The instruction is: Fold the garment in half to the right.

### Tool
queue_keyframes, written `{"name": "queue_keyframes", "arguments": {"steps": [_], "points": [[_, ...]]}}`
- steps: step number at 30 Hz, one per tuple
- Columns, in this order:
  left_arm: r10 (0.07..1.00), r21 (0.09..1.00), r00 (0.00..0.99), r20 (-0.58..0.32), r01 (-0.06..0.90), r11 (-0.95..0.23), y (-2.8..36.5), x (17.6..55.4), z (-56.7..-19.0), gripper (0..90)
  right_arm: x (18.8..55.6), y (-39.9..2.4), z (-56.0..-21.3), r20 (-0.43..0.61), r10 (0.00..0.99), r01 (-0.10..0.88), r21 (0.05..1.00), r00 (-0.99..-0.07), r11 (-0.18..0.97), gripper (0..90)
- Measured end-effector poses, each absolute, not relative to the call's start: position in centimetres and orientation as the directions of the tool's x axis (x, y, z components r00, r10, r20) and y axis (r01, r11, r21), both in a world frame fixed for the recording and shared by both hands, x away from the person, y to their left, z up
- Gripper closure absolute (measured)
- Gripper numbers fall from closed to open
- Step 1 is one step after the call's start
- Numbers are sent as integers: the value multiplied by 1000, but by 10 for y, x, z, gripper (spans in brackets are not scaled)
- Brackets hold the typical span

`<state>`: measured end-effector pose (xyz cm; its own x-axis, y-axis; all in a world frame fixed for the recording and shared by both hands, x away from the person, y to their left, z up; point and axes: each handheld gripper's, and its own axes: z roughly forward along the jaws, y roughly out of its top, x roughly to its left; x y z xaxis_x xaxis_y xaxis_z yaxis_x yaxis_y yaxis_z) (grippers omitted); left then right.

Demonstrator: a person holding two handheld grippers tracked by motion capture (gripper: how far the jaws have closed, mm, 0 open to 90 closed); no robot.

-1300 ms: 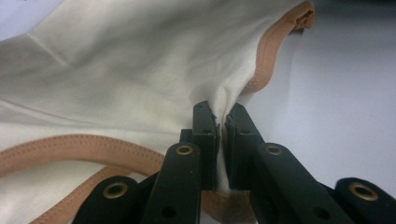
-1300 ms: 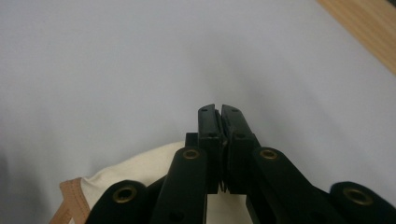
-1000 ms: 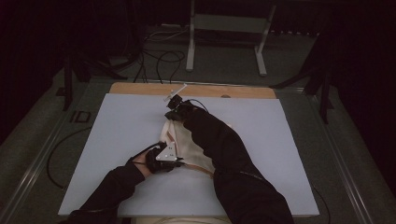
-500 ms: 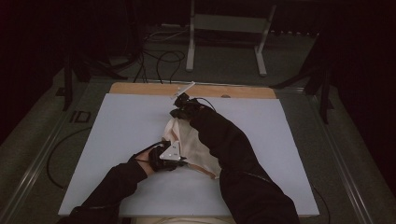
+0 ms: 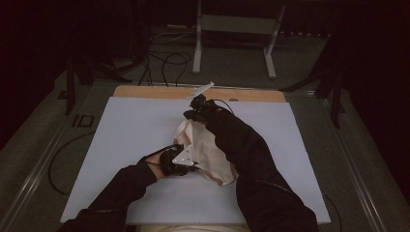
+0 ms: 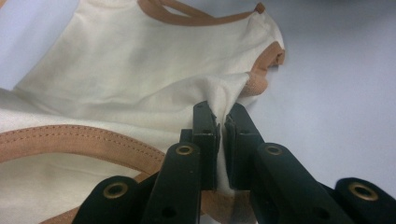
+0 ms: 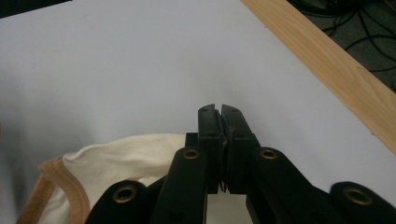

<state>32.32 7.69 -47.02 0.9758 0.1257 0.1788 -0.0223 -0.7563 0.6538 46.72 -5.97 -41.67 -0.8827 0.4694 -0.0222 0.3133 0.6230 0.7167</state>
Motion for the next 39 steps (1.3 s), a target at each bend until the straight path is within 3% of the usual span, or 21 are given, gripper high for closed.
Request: {"name": "queue_keyframes", "arguments": {"steps": [39], "points": [[14, 580, 988, 156, -80, -811, 24, 333, -463, 847, 462, -147, -428, 36, 576, 392, 767, -817, 508, 879]]}}
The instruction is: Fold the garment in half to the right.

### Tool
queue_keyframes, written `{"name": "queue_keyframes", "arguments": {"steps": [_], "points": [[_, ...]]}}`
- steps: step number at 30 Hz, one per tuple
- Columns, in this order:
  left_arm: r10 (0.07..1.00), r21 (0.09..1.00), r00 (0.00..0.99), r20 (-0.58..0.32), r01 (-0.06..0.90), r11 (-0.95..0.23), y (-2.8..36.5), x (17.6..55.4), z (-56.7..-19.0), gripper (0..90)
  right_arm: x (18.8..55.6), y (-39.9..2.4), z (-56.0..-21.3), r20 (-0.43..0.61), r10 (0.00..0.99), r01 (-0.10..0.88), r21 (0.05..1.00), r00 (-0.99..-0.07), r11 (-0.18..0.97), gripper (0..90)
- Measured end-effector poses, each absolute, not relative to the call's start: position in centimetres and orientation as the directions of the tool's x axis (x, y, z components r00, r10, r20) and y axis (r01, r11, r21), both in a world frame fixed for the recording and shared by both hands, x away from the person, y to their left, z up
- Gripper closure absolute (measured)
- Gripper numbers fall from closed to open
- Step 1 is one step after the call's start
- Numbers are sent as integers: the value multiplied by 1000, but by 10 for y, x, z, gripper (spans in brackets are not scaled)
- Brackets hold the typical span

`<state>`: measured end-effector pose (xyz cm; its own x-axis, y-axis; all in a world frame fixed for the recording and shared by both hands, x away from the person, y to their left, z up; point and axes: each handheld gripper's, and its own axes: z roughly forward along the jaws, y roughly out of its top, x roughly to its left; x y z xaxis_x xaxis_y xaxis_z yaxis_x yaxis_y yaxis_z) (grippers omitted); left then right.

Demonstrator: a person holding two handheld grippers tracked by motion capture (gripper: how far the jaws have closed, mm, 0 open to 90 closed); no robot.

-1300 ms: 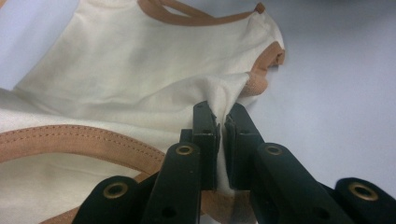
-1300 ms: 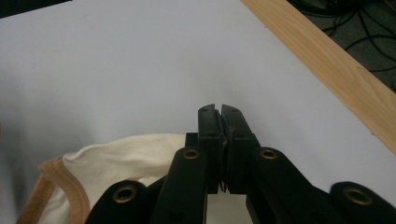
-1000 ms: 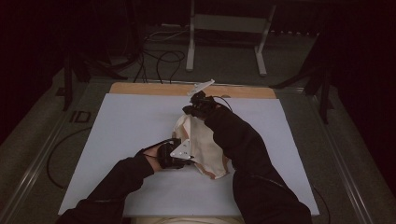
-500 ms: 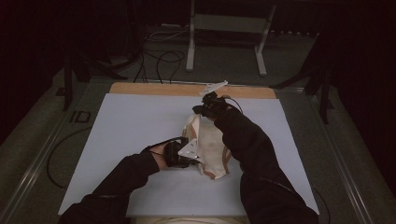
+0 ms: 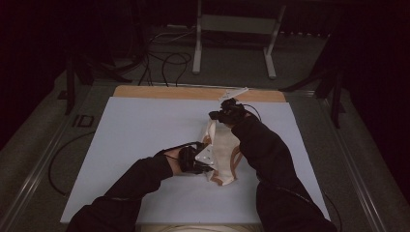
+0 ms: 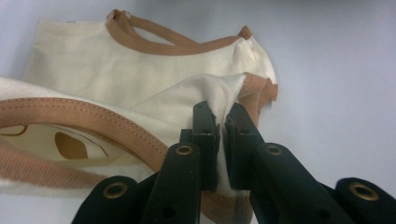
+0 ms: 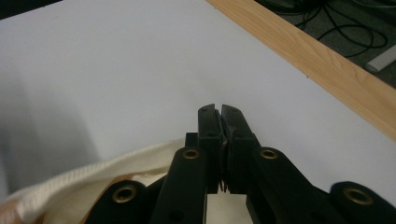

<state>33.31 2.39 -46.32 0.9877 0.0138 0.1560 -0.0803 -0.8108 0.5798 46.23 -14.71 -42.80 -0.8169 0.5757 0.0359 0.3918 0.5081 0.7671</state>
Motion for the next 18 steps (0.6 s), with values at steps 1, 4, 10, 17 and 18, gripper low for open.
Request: {"name": "queue_keyframes", "arguments": {"steps": [1, 4, 10, 17, 18], "points": [[10, 576, 987, 157, -84, -813, 22, 333, -464, 847, 463, -150, -429, 40, 575, 394, 767, -817, 506, 879], [3, 575, 989, 148, -84, -814, 16, 335, -466, 846, 462, -156, -432, 42, 582, 401, 766, -812, 503, 879], [-12, 565, 990, 140, -90, -820, 5, 336, -468, 846, 461, -170, -438, 49, 602, 420, 761, -797, 494, 879], [-31, 552, 991, 132, -100, -828, -6, 337, -469, 845, 459, -189, -446, 75, 627, 451, 760, -776, 467, 878], [-32, 552, 991, 128, -98, -828, -8, 338, -469, 845, 459, -192, -447, 78, 629, 453, 762, -774, 463, 878]]}}
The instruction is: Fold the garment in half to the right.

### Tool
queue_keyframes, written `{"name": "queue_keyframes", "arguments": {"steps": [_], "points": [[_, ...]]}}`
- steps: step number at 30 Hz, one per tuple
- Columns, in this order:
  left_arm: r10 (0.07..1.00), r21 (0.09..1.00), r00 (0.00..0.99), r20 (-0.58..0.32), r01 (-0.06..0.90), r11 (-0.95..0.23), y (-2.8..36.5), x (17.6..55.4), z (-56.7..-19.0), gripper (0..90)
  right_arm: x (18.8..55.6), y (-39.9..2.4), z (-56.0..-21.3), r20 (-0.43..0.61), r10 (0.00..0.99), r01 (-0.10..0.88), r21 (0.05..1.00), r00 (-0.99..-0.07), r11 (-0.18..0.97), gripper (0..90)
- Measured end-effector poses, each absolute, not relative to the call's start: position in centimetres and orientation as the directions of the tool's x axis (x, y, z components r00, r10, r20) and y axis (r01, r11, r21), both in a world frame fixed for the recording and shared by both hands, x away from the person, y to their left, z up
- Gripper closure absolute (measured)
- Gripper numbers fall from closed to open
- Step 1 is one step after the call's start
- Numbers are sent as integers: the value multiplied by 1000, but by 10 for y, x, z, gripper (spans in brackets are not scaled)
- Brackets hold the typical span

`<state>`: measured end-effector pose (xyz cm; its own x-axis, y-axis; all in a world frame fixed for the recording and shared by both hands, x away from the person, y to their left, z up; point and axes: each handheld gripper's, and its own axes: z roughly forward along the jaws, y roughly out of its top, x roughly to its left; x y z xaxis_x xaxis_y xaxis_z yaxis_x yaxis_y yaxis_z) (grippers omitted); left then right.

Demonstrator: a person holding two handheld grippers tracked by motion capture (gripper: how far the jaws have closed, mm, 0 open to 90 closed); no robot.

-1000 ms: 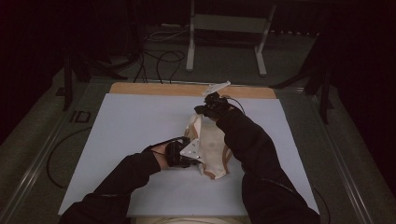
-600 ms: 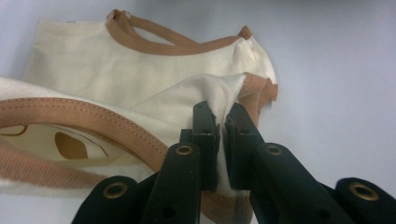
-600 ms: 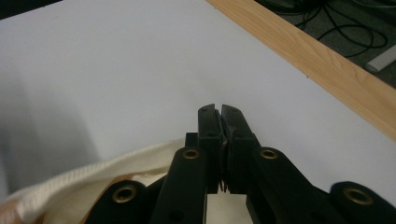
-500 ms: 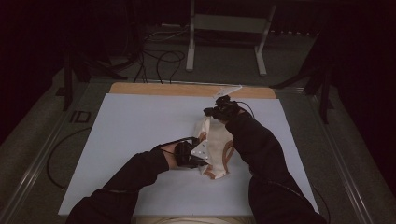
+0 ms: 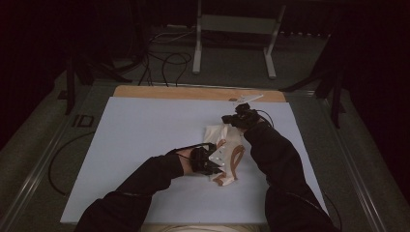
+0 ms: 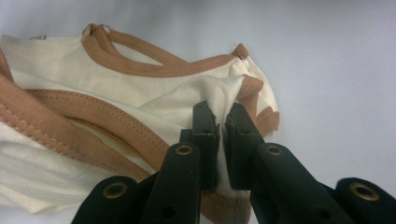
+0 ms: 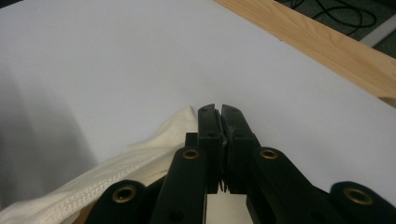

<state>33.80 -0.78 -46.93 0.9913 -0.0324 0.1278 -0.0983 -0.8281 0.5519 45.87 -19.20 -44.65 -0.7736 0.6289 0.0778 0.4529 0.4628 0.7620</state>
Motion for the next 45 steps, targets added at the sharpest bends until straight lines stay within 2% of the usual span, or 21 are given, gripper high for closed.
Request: {"name": "queue_keyframes", "arguments": {"steps": [10, 34, 40, 45], "points": [[-36, 538, 993, 110, -90, -838, -19, 341, -475, 845, 458, -210, -460, 75, 646, 456, 769, -760, 448, 878], [-62, 487, 996, 58, -82, -869, -44, 346, -488, 821, 462, -239, -504, 134, 699, 553, 721, -702, 417, 875], [-66, 502, 997, 31, -73, -862, -47, 345, -490, 753, 463, -242, -515, 147, 711, 577, 705, -687, 412, 871], [-73, 528, 997, 1, -62, -847, -47, 344, -489, 641, 464, -245, -521, 161, 719, 591, 702, -676, 398, 866]]}}
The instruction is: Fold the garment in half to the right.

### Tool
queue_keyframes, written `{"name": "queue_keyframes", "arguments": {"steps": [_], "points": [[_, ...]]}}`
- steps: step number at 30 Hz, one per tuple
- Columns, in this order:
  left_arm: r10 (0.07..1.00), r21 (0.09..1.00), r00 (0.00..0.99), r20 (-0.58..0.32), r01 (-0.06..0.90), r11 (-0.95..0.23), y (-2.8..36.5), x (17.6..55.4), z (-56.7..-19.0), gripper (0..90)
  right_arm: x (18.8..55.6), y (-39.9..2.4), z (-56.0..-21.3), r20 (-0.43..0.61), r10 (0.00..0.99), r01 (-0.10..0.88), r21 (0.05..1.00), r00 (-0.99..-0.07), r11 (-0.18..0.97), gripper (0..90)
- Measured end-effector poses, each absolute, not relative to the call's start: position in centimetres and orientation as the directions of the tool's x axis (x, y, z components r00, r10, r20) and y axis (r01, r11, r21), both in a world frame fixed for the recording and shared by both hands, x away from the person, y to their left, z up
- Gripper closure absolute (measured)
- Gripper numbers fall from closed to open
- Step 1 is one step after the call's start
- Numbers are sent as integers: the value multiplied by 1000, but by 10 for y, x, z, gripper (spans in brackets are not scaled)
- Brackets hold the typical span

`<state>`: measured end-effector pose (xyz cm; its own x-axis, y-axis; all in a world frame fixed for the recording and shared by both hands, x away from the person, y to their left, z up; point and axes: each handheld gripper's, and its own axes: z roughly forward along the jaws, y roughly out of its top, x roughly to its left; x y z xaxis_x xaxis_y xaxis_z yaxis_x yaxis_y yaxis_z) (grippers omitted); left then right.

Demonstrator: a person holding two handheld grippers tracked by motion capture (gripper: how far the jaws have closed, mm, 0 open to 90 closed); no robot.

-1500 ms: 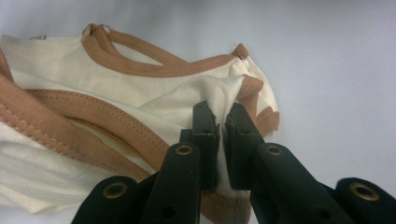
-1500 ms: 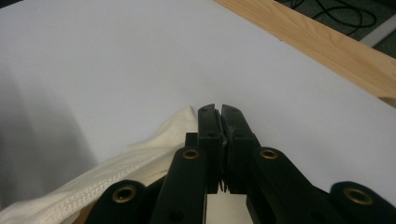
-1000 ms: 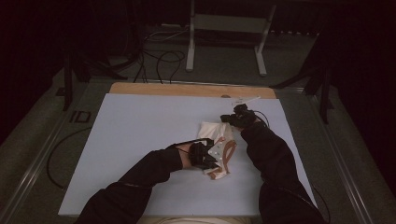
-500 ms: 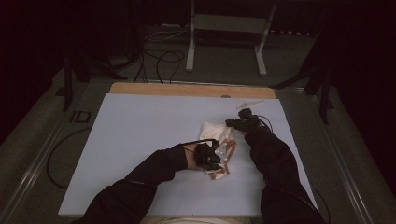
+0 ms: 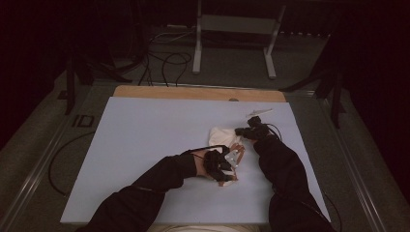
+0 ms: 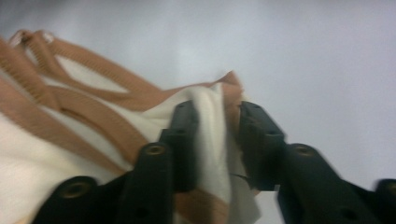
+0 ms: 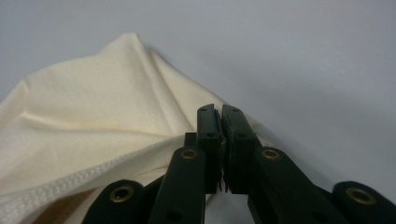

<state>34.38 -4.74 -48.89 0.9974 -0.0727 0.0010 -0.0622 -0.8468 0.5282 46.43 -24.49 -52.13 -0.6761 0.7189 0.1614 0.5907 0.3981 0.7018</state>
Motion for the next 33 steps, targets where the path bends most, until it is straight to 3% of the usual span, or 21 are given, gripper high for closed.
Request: {"name": "queue_keyframes", "arguments": {"steps": [11, 16, 26, 33], "points": [[-36, 638, 999, 1, -29, -770, -21, 335, -467, 388, 464, -255, -516, 168, 746, 617, 690, -645, 378, 698], [-10, 663, 1000, 8, -13, -748, -5, 330, -457, 340, 461, -256, -502, 145, 744, 595, 706, -652, 385, 628], [-28, 661, 1000, -7, -17, -750, -14, 327, -466, 360, 460, -249, -501, 194, 725, 612, 698, -661, 372, 606], [-30, 664, 999, -26, -5, -747, -18, 330, -471, 449, 461, -247, -508, 186, 737, 646, 645, -650, 407, 620]]}}
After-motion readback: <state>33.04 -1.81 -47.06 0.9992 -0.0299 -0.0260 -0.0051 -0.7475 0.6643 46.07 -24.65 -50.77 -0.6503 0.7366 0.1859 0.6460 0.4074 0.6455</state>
